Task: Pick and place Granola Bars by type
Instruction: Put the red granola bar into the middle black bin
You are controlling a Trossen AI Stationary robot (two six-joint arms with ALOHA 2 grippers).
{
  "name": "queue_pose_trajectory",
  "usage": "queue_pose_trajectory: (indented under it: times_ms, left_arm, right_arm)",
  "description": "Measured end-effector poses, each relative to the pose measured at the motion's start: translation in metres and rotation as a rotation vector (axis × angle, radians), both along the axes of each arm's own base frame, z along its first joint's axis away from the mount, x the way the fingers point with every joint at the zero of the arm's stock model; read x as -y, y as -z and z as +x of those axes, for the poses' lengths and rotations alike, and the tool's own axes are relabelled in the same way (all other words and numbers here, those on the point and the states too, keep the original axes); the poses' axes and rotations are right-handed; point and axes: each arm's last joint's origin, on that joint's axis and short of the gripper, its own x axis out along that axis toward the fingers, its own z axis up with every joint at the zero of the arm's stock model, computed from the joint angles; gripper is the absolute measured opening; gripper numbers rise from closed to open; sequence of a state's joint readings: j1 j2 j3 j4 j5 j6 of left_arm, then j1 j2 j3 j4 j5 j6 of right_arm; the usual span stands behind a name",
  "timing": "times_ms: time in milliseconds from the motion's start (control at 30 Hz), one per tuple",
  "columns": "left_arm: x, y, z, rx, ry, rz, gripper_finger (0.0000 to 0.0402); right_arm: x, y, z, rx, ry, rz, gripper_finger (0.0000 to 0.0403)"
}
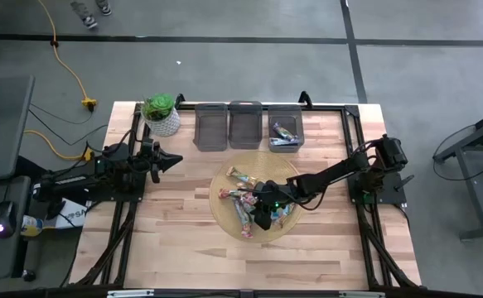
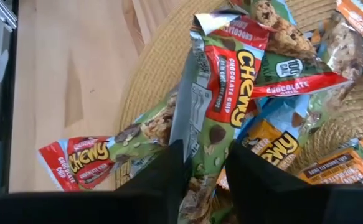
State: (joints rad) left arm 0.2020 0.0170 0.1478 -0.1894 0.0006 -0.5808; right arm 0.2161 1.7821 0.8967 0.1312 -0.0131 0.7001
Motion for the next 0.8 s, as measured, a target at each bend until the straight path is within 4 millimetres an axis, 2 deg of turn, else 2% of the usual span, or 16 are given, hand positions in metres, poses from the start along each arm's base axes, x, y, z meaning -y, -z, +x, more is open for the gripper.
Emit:
queue_pose_trajectory:
  times_ms: [400,633,800]
  left_arm:
    - [0.0,0.0,0.0,0.0,-0.001,0.0,0.001]
    - [0.0,0.0,0.0,0.0,-0.001,0.0,0.001]
    - [0.0,0.0,0.0,0.0,-0.001,0.0,0.001]
  right_arm:
    - [0.001,-0.007,0.006,0.082,-0.032,0.054,0.0041]
    - [0.004,-0.011,0.009,0.121,-0.052,0.069,0.0033]
    - [0.011,-0.028,0.009,0.209,-0.057,0.056,0.0035]
